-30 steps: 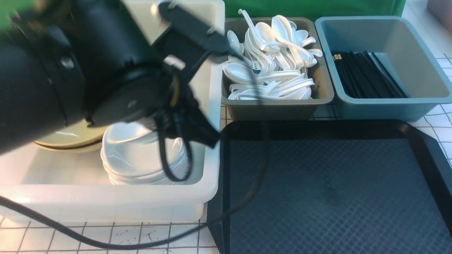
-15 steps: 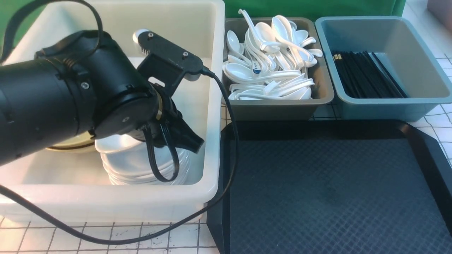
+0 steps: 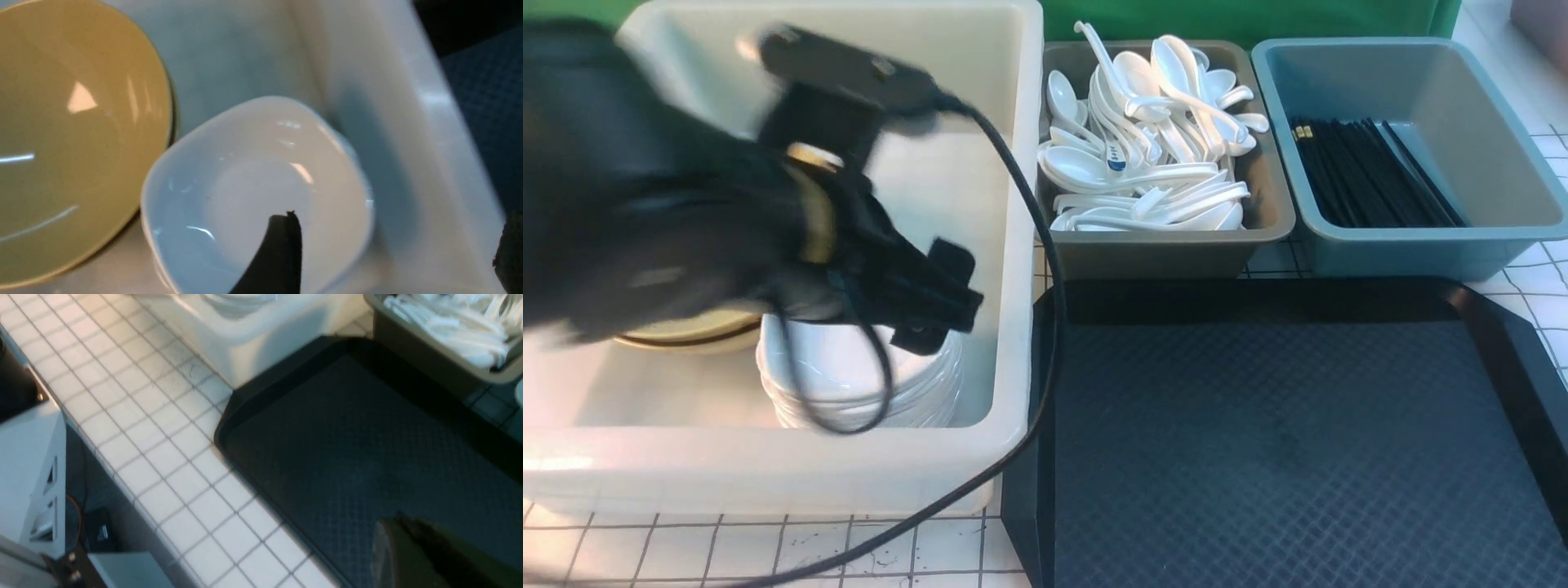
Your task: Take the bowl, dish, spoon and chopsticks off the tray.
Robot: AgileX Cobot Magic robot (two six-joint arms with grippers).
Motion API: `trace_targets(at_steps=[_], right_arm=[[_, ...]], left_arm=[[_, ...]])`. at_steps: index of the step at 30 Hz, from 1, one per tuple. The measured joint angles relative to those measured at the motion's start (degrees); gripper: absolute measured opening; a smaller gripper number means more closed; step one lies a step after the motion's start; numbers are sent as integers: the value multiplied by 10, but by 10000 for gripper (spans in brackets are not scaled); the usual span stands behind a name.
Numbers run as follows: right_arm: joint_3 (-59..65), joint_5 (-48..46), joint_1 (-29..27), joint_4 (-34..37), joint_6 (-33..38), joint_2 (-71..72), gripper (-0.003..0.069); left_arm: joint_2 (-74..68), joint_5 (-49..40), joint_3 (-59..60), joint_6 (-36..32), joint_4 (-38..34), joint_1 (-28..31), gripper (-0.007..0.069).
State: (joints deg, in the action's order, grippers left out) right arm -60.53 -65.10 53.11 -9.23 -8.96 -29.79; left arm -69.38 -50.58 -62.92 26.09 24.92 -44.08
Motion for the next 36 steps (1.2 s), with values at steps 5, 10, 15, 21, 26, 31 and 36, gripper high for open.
trace_targets(at_steps=[5,10,15,21,26,31,36], right_arm=[[0,-19,0,0,-20,0,47],[10,-20,0,1,-62,1,47],[64,-18,0,1,-75,9,47],[111,19,0,1,-76,11,47],[114,31,0,0,-76,11,47],[114,31,0,0,-76,11,53],[114,31,0,0,-76,11,57]], left_arm=[[146,31,50,70,-75,-27,421],[306,134,189,82,-137,-31,94],[486,304,369,84,-164,-32,-2],[561,405,491,90,-166,-32,-1],[563,434,527,90,-166,-32,-1],[563,437,553,90,-166,-32,-1],[563,437,578,90,-166,-32,-1]])
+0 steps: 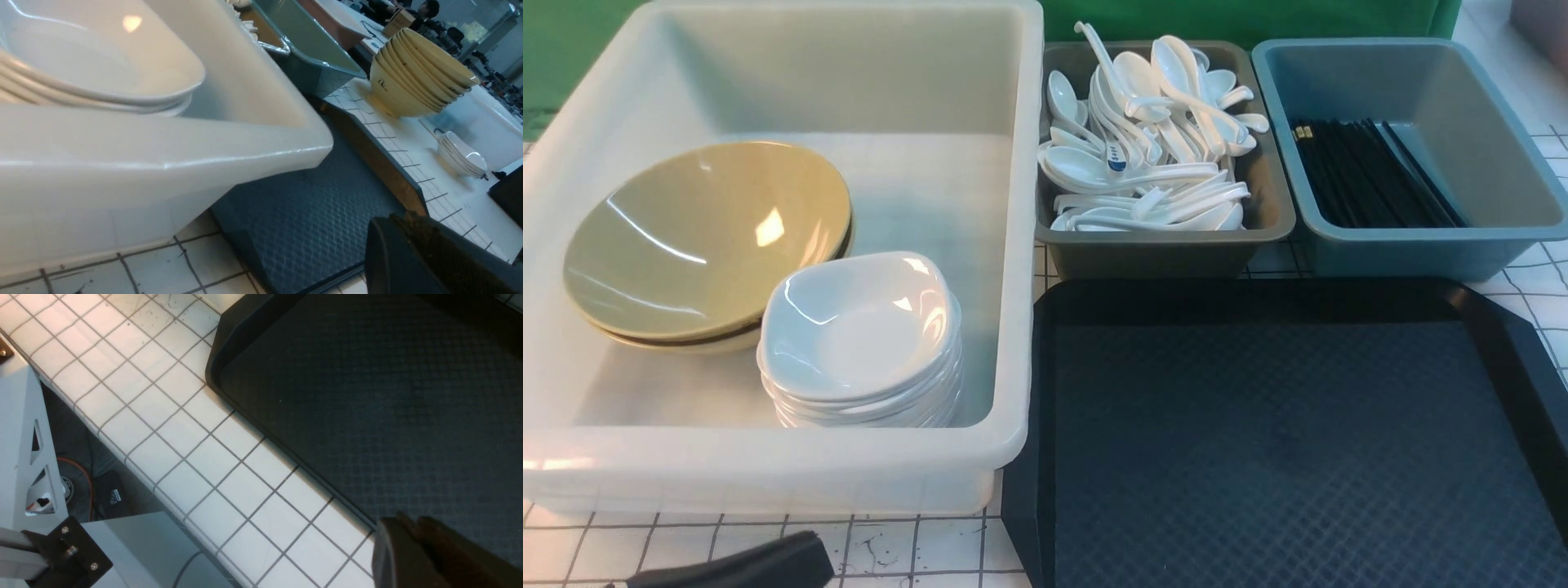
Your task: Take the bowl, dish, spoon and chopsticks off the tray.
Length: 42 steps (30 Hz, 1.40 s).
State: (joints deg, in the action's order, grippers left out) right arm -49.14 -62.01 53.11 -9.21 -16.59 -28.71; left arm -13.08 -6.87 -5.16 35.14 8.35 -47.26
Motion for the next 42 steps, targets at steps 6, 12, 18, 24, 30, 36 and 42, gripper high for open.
trace_targets(at_steps=[6,12,18,24,30,36,42], right_arm=[[0,1,-6,1,1,0,67],[80,132,-172,12,70,31,31],[321,391,-376,53,108,126,22],[490,454,-470,62,148,267,22],[497,464,-475,62,170,292,22],[497,464,-475,64,181,292,22],[497,464,-475,64,181,292,23]], left_arm=[[0,-3,22,0,0,0,-1],[0,-23,24,0,0,0,-1],[0,-26,24,0,0,0,-1],[0,-26,24,0,0,0,-1],[0,-27,25,0,0,0,-1],[0,-27,25,0,0,0,-1],[0,-27,25,0,0,0,-1]])
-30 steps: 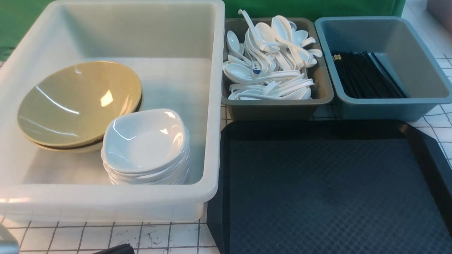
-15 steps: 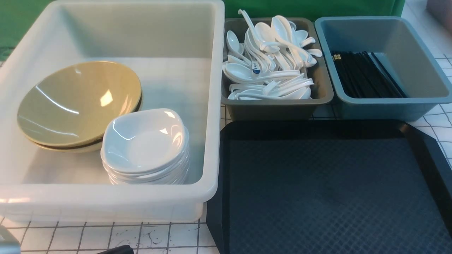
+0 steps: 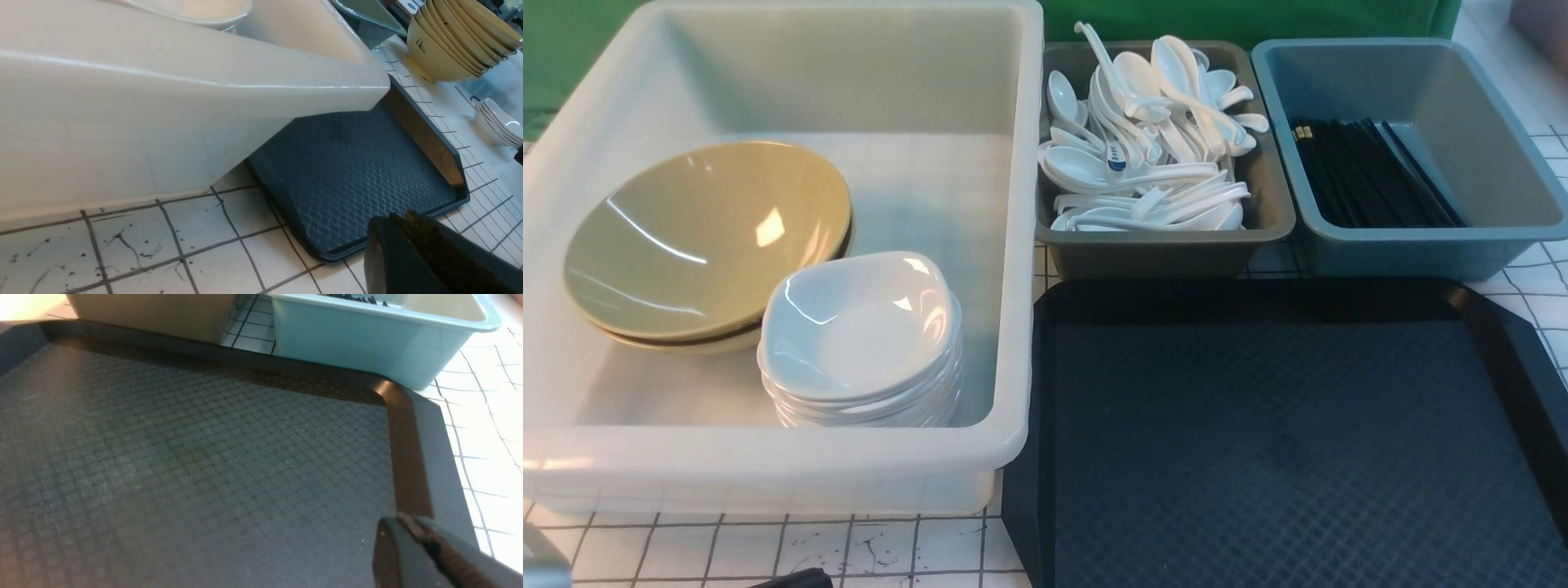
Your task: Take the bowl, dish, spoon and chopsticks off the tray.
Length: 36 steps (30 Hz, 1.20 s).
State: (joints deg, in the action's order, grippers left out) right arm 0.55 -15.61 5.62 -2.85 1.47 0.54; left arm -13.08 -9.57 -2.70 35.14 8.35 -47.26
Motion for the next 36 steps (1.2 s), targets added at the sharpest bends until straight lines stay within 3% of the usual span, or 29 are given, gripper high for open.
trace_targets(at_steps=[19,22,27,31,36], right_arm=[[0,0,0,0,1,0,36],[0,0,0,0,1,0,38],[0,0,0,0,1,0,43],[0,-1,0,0,1,0,47],[0,-1,0,0,1,0,55]], left_arm=[[1,11,14,-10,-1,10,-1],[16,28,26,-35,-32,78,-1],[111,75,42,-77,-118,284,-1],[136,59,43,-105,-174,391,-1],[137,-80,43,-117,-188,429,-1]])
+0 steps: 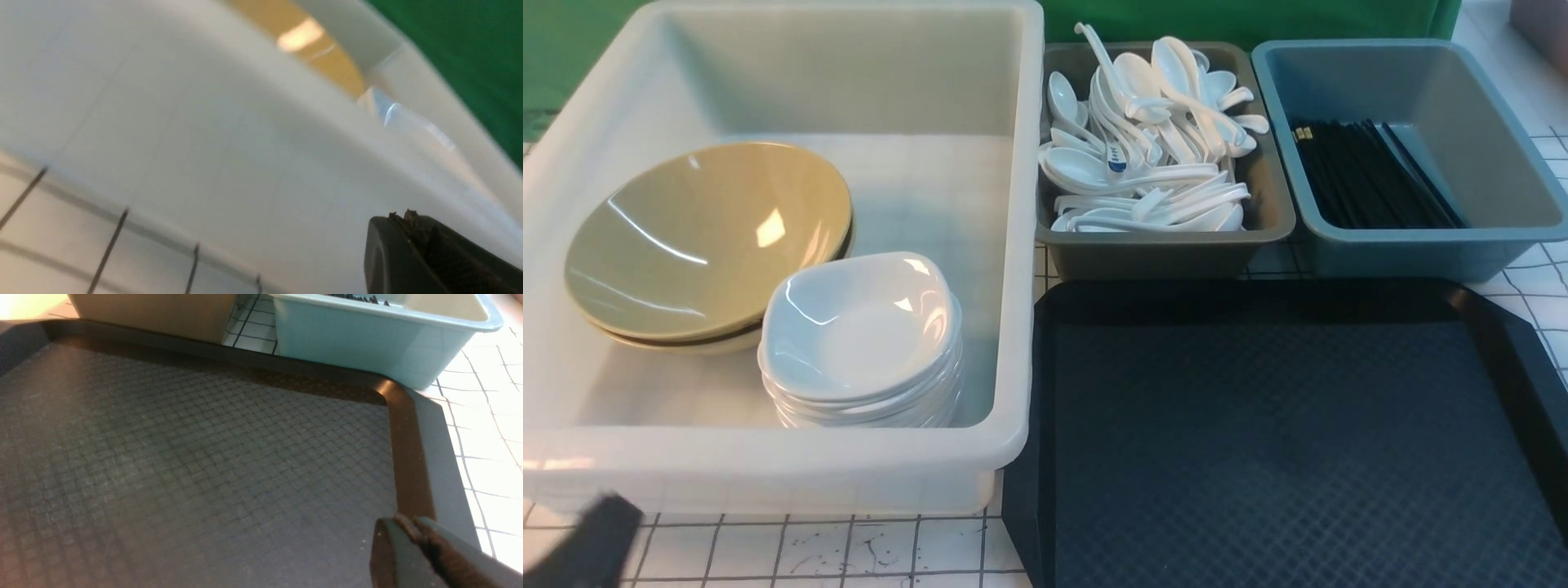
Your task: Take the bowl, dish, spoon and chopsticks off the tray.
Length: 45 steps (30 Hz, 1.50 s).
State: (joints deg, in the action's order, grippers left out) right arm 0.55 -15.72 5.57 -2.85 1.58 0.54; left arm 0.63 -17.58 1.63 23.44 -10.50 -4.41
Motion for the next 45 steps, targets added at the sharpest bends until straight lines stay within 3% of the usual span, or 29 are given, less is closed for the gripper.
trace_targets(at_steps=[45], right_arm=[[0,0,0,0,1,0,95]], left_arm=[[1,-11,-2,-1,-3,0,-1]])
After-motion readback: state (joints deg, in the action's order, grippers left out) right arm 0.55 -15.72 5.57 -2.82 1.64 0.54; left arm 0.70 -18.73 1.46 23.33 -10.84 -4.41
